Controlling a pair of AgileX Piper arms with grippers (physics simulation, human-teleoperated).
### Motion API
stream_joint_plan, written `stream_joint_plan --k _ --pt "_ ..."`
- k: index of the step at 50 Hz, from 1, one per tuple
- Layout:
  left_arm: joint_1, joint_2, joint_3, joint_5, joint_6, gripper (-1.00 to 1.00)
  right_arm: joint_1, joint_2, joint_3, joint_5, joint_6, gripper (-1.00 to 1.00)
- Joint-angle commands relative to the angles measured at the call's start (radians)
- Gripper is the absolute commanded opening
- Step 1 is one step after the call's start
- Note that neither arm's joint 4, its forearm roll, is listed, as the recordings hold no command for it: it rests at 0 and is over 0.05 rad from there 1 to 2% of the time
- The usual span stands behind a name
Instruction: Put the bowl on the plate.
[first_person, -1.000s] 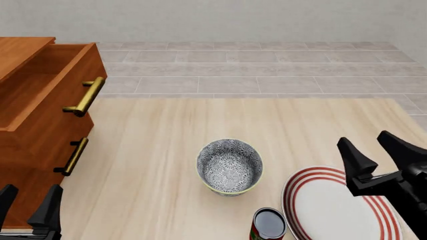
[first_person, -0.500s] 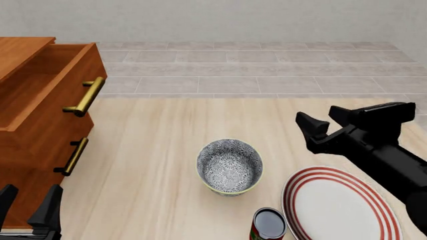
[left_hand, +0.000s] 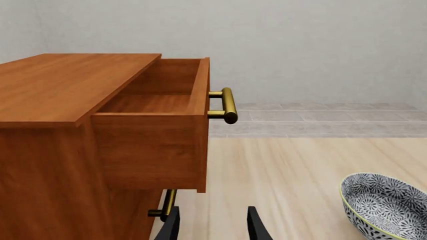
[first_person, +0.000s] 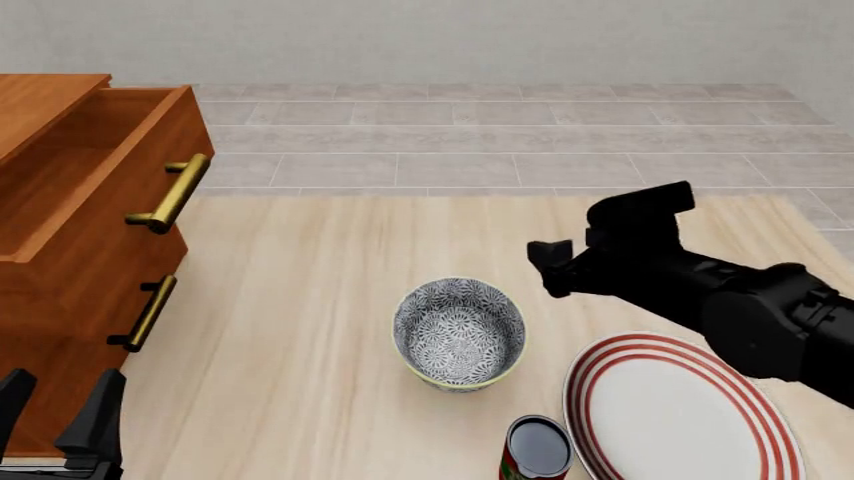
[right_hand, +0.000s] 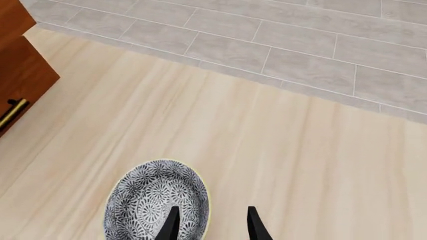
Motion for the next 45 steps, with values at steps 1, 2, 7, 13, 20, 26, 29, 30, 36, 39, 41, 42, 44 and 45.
stream_joint_plan --k 1,2,7,13,20,26,29,30,36,39,41,42,44,45 --pt "0.0 0.0 0.0 0.0 0.0 1.0 -0.001 0.106 -0.057 0.066 0.003 1.0" --pt "0.0 0.0 0.0 0.0 0.0 1.0 0.003 0.109 -0.059 0.069 0.007 1.0" --pt "0.0 0.0 0.0 0.0 0.0 1.0 0.001 0.192 -0.089 0.099 -0.018 1.0" --pt "0.0 0.0 0.0 0.0 0.0 1.0 0.018 0.242 -0.115 0.115 0.004 1.0" --pt "0.0 0.0 0.0 0.0 0.0 1.0 0.002 0.304 -0.148 0.118 -0.004 1.0" --pt "0.0 0.0 0.0 0.0 0.0 1.0 -0.004 0.352 -0.181 0.129 -0.014 1.0" --pt "0.0 0.0 0.0 0.0 0.0 1.0 0.006 0.363 -0.181 0.128 -0.003 1.0" --pt "0.0 0.0 0.0 0.0 0.0 1.0 0.01 0.371 -0.181 0.128 -0.005 1.0" --pt "0.0 0.0 0.0 0.0 0.0 1.0 0.021 0.392 -0.184 0.126 0.007 1.0" --pt "0.0 0.0 0.0 0.0 0.0 1.0 0.035 0.407 -0.184 0.125 0.015 1.0" --pt "0.0 0.0 0.0 0.0 0.0 1.0 0.038 0.413 -0.184 0.122 0.016 1.0" --pt "0.0 0.0 0.0 0.0 0.0 1.0 0.038 0.417 -0.184 0.12 0.017 1.0" --pt "0.0 0.0 0.0 0.0 0.0 1.0 0.042 0.427 -0.183 0.114 0.021 1.0" --pt "0.0 0.0 0.0 0.0 0.0 1.0 0.04 0.432 -0.183 0.111 0.02 1.0"
